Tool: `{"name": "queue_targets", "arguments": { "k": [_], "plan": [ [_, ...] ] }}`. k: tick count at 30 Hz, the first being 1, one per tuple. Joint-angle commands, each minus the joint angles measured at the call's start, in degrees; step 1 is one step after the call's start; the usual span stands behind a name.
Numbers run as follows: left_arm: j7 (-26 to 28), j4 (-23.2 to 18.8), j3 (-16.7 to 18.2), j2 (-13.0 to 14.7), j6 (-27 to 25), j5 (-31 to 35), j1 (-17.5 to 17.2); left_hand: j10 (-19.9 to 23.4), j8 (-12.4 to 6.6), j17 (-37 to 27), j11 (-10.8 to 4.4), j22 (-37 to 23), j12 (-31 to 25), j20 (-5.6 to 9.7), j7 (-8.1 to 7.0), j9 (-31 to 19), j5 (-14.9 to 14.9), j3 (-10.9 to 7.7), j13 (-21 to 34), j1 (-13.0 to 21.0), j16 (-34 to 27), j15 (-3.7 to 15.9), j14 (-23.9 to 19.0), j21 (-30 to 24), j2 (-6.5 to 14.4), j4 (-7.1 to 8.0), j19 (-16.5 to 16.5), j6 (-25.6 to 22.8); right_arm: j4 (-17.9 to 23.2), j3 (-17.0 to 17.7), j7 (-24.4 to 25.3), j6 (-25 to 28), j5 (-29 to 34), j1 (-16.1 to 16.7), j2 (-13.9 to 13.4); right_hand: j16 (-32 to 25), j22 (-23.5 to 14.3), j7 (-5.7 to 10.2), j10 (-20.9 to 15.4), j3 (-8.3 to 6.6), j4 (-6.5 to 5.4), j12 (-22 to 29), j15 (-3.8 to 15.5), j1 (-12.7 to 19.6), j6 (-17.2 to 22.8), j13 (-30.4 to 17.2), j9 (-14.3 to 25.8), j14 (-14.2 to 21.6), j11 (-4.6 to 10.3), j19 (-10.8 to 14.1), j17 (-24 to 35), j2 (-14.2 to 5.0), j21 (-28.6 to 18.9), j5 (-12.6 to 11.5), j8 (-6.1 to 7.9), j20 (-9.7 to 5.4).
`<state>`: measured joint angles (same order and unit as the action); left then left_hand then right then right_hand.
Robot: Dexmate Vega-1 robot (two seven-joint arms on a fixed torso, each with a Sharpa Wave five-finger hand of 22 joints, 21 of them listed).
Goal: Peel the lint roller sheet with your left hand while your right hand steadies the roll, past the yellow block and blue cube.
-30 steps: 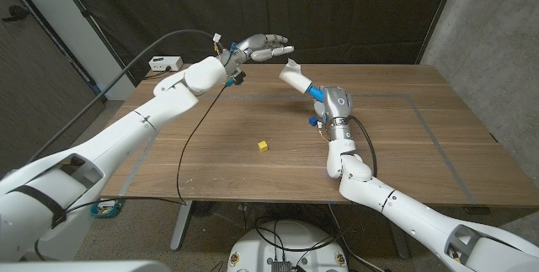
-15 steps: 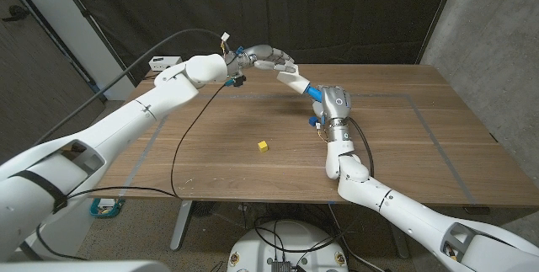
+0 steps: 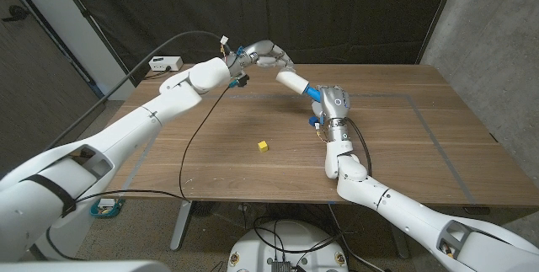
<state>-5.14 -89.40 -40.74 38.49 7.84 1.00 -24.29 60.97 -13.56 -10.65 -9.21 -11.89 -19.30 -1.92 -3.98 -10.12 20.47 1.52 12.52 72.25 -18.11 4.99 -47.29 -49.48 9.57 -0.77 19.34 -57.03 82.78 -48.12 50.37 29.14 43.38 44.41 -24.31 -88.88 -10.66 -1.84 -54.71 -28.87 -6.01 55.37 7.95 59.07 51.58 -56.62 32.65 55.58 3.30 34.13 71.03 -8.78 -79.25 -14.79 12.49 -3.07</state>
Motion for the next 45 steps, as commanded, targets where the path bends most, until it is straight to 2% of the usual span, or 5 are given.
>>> {"name": "queue_targets", "arguments": {
  "k": [1,19,40,42,45],
  "plan": [
    [16.7,-7.9,-0.4,0.9,-8.3,16.1,-4.0,3.3,0.91,-0.5,-1.29,-0.3,-0.9,2.83,0.74,-0.3,2.9,0.33,0.7,1.6,-0.8,7.48,-7.6,-2.9,-0.4,1.01,4.6,-2.5,-1.2,0.4,0.3,-1.1,-0.9,-0.5,0.5,-0.2,-0.1,0.08,-0.1,-0.57,0.08,0.6,4.27,-0.1,0.4,-0.1,0.2,0.3,-0.12,-0.2,0.2,-0.47,-0.4,0.0,-0.1,-7.88],
    [15.2,-7.8,-2.5,0.9,1.0,14.0,-1.2,5.3,-1.02,-0.6,-2.23,0.3,-3.1,7.17,0.43,-3.1,8.3,3.04,6.3,2.7,1.4,8.04,-10.8,-2.8,-1.2,3.89,1.6,-7.3,1.1,2.3,-2.2,-3.9,-5.0,0.4,0.0,-0.2,0.0,-0.15,-0.3,-0.98,0.23,0.5,4.27,-0.3,0.5,0.3,0.1,0.3,-0.07,-0.1,0.1,-0.49,-0.7,0.1,-0.11,-7.89],
    [-7.4,6.6,-1.6,-4.4,21.6,-10.6,3.3,5.6,-1.4,-0.9,-1.75,0.4,-3.9,8.18,1.71,-4.2,10.4,4.21,9.4,4.2,2.1,7.94,-13.0,-3.5,-0.8,5.09,2.5,-7.4,2.9,4.6,-3.5,-7.9,-10.2,1.5,-0.4,-0.2,0.0,-0.38,-0.1,-1.65,0.51,0.8,4.27,-0.5,0.4,0.2,0.1,0.6,-0.17,-0.1,0.1,-0.5,-1.2,0.3,-0.19,-7.88],
    [-6.8,7.8,-0.7,-5.6,23.1,-12.2,2.2,5.1,-0.77,-0.8,-1.95,0.4,-3.9,7.15,1.46,-4.4,10.7,4.39,10.3,4.8,2.7,7.99,-12.7,-3.7,-0.4,5.42,2.2,-5.8,2.8,4.6,-3.5,-7.9,-10.3,1.5,-0.3,-0.2,0.0,-0.43,-0.2,-1.72,0.52,0.7,4.26,-0.5,0.5,0.5,0.1,0.6,-0.2,0.0,0.2,-0.49,-1.2,0.3,-0.21,-7.87],
    [0.2,4.2,1.1,-4.3,20.1,-4.6,-0.1,-0.9,1.46,-1.1,-0.05,0.5,-1.3,-0.81,2.04,-4.7,8.2,4.3,12.9,3.1,7.1,6.75,-2.2,-1.9,0.9,9.64,-6.2,0.2,2.6,4.6,-3.4,-7.8,-10.3,1.5,-0.1,-0.2,0.0,-0.36,-0.2,-1.74,0.53,0.7,4.26,-0.5,0.4,0.4,0.1,0.6,-0.2,-0.1,0.2,-0.48,-1.2,0.3,-0.25,-7.85]
  ]
}}
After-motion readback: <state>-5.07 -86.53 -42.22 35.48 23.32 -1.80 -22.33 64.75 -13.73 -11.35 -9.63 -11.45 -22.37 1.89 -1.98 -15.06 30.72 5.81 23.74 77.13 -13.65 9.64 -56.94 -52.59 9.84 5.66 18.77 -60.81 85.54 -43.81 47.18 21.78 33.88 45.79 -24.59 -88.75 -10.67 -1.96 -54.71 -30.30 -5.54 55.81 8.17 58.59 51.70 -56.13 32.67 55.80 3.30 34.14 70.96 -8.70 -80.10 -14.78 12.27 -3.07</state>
